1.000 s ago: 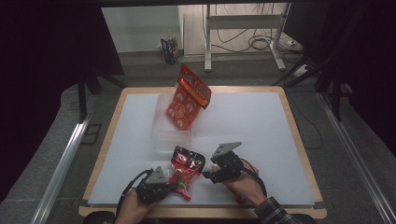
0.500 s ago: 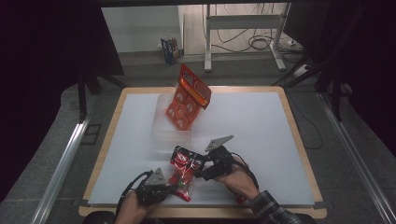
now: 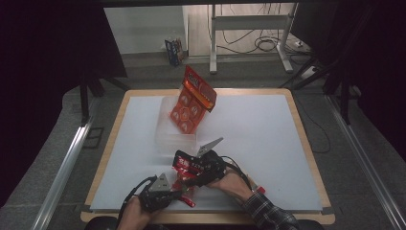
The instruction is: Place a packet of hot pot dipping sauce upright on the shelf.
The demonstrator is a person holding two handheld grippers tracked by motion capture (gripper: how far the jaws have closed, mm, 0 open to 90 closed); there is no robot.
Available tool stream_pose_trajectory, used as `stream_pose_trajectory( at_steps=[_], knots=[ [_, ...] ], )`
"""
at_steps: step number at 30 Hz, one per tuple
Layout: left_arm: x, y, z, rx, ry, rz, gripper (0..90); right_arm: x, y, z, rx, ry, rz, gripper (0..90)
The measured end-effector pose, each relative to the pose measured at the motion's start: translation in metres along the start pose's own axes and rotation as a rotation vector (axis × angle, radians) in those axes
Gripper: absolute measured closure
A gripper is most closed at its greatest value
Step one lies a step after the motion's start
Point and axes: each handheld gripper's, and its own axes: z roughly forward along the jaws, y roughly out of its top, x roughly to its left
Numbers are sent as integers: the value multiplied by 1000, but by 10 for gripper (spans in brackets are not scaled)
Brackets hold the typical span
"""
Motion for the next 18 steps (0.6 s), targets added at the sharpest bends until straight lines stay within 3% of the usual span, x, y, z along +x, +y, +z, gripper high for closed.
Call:
stream_pose_trajectory(
  at_steps=[2, 3, 6, 8, 16, 18],
  knots=[
    [0, 0, 0, 6, 5, 10, 900, 3, 0, 4, 20, -2, -12, 509],
    [-1, 1, 0, 3, 8, 8, 900, 5, 1, 5, 27, -25, -21, 539],
    [-3, 2, -2, 24, 21, 47, 900, 4, 2, 0, -12, 39, 23, 647],
    [-3, 1, -4, 15, 11, 36, 869, 6, 3, -1, -18, 46, 22, 666],
    [0, 2, -22, -136, 59, -7, 656, 15, 11, -16, -40, -32, -35, 697],
    [2, 1, -23, -146, 68, -12, 568, 15, 11, -20, -45, -45, -42, 697]
  ],
)
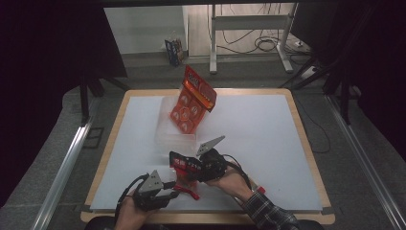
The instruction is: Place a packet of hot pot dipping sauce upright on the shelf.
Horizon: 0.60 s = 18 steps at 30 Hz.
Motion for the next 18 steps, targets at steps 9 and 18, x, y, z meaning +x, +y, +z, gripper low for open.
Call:
stream_pose_trajectory(
  at_steps=[9, 18],
  knots=[
    [1, 0, 3, -22, 23, -20, 297, -3, 4, -24, -37, -55, 2, 698],
    [5, 0, 2, -31, 45, -42, 128, -5, 7, -51, -68, -114, 3, 699]
  ],
)
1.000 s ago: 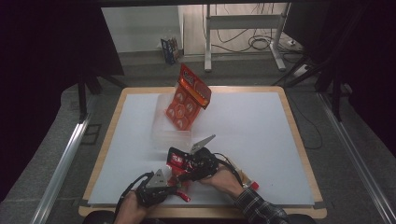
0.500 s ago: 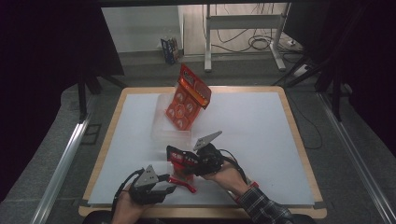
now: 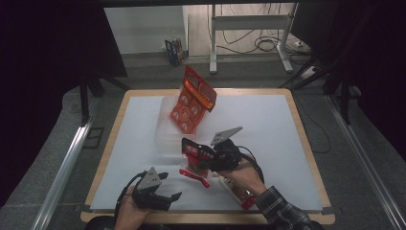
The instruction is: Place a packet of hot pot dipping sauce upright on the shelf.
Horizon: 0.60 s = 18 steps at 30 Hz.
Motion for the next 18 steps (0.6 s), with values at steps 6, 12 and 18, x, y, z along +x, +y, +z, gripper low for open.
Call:
stream_pose_trajectory(
  at_steps=[6, 12, 18],
  knots=[
    [2, -1, -2, -16, 9, -16, 75, -7, 0, -20, -32, -42, 6, 699],
    [3, -1, -1, -1, 24, -4, 51, -12, 1, -37, -44, -83, 10, 700],
    [4, -2, 0, 6, 41, 11, 31, -20, 1, -53, -63, -135, 14, 700]
  ],
)
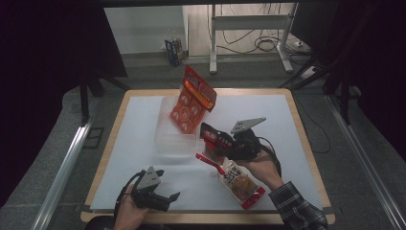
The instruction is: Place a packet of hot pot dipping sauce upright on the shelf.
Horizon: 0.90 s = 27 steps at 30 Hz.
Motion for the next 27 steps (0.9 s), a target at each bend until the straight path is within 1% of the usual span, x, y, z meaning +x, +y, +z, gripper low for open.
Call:
stream_pose_trajectory(
  at_steps=[4, 6, 10, 19, 27],
  knots=[
    [0, 0, 1, 6, 9, 10, 24, -8, 3, -7, -15, -32, 9, 700],
    [0, 0, 1, 9, 13, 18, 22, -11, 5, -8, -20, -43, 8, 700],
    [0, -1, 1, 11, 17, 20, 21, -16, 9, -8, -27, -59, 11, 700],
    [-1, -1, 2, 28, 24, 41, 20, -21, 16, 0, -28, -71, 1, 700],
    [-2, -1, 3, 37, 28, 55, 20, -24, 27, 13, -12, -79, -29, 700]
  ],
)
